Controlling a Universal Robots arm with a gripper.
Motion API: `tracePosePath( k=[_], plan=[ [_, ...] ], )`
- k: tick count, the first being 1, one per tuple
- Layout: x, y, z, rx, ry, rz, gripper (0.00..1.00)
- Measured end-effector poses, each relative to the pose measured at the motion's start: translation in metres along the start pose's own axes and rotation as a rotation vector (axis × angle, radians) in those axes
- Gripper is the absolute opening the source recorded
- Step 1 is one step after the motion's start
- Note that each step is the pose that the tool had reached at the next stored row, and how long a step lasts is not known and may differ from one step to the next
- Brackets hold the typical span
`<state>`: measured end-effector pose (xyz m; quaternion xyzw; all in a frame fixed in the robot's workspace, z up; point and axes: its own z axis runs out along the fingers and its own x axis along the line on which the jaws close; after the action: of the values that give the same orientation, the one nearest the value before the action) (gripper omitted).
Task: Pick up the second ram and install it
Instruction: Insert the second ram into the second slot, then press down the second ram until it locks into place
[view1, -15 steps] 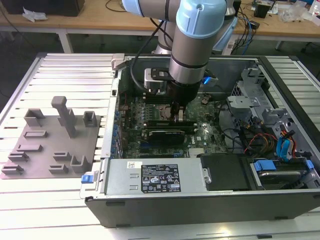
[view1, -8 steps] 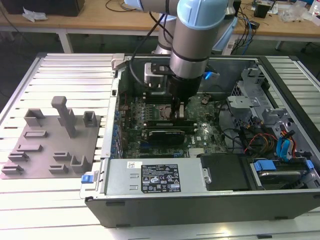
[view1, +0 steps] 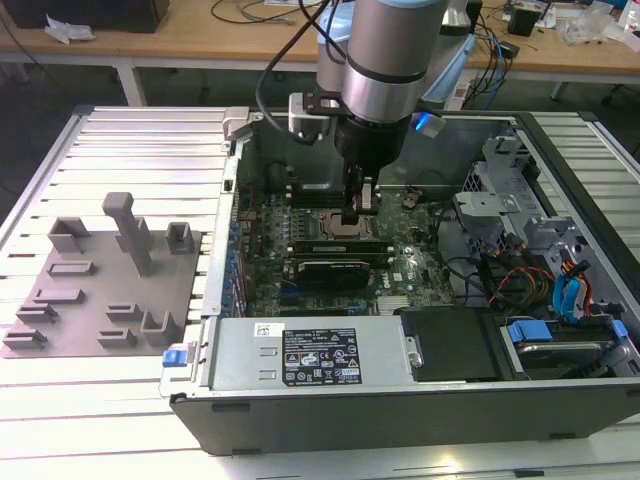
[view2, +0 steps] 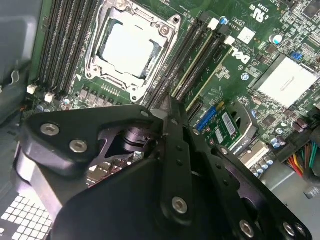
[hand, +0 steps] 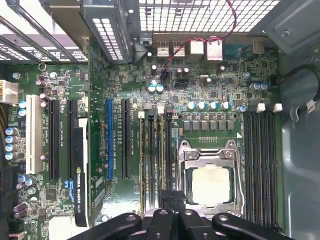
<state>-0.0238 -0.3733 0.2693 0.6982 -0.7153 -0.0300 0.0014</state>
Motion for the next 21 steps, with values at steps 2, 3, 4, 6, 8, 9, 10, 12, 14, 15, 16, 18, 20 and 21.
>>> tracePosePath(
  k=[2,3,4,6,8,9,10,12,14,15,16,18,20,21],
  plan=[
    [0.0000,0.0000,-0.0001,0.0000,0.0000,0.000,0.08],
    [0.0000,0.0000,-0.0001,0.0000,0.0000,0.000,0.08],
    [0.0000,0.0000,-0.0002,-0.0001,0.0001,0.000,0.08],
    [0.0000,-0.0023,-0.0002,-0.0002,0.0007,0.000,0.08],
    [-0.0005,-0.0271,0.0015,-0.0081,0.0024,0.001,0.08],
    [-0.0007,-0.0366,0.0037,-0.0102,0.0043,0.001,0.08],
    [-0.0007,-0.0448,0.0074,-0.0115,0.0046,0.001,0.08],
    [-0.0004,-0.0460,0.0152,-0.0128,0.0047,-0.002,0.08],
    [-0.0001,-0.0472,0.0227,-0.0134,0.0048,-0.005,0.08],
    [0.0000,-0.0480,0.0265,-0.0139,0.0050,-0.006,0.08],
    [0.0001,-0.0518,0.0315,-0.0150,0.0049,-0.006,0.08],
    [0.0005,-0.0555,0.0376,-0.0160,0.0063,-0.007,0.08],
    [0.0006,-0.0558,0.0402,-0.0161,0.0068,-0.007,0.08],
    [0.0006,-0.0559,0.0395,-0.0156,0.0054,-0.008,0.08]
  ],
)
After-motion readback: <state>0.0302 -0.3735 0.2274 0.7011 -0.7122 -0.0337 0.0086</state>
